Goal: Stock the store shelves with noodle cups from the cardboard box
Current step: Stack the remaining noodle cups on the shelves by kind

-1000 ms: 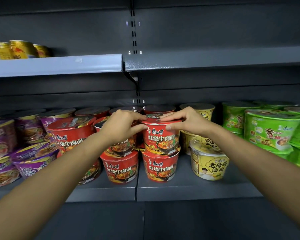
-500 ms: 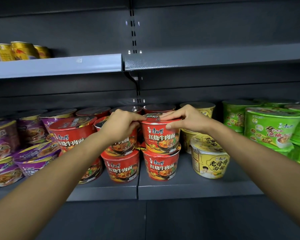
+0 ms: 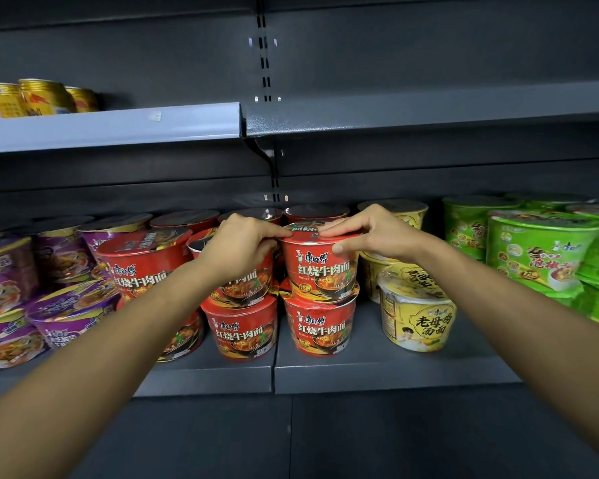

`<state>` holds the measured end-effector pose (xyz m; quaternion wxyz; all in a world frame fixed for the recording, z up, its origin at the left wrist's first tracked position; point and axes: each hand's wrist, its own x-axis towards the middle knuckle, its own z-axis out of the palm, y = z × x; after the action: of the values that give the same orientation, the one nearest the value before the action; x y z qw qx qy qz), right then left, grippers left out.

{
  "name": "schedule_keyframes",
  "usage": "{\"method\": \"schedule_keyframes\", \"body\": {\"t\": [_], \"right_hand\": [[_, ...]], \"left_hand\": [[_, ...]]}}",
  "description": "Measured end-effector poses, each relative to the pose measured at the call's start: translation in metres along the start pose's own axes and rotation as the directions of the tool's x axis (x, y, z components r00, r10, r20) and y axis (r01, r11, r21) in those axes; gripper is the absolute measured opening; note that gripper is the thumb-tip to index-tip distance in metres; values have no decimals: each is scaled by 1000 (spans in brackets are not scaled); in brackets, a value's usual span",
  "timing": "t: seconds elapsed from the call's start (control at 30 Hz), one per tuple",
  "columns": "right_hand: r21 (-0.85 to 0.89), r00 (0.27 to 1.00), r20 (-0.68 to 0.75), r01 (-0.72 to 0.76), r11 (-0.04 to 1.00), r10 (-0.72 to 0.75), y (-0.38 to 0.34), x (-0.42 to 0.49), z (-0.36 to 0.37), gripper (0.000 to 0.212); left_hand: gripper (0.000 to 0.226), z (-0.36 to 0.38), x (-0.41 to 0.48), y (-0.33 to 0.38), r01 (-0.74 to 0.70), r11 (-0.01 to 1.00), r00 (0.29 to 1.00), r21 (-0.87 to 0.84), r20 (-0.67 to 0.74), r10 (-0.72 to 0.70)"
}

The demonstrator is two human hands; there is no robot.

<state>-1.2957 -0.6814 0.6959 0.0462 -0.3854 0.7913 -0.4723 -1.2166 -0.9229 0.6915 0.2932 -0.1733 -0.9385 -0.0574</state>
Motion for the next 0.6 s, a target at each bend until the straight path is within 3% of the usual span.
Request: {"method": "schedule_keyframes", "body": {"t": [0.6], "right_hand": [[73, 1000, -1, -25, 997, 25, 1, 1, 0, 32]], "left_hand": [[38, 1, 0, -2, -11, 999, 1000, 33, 4, 10]]}}
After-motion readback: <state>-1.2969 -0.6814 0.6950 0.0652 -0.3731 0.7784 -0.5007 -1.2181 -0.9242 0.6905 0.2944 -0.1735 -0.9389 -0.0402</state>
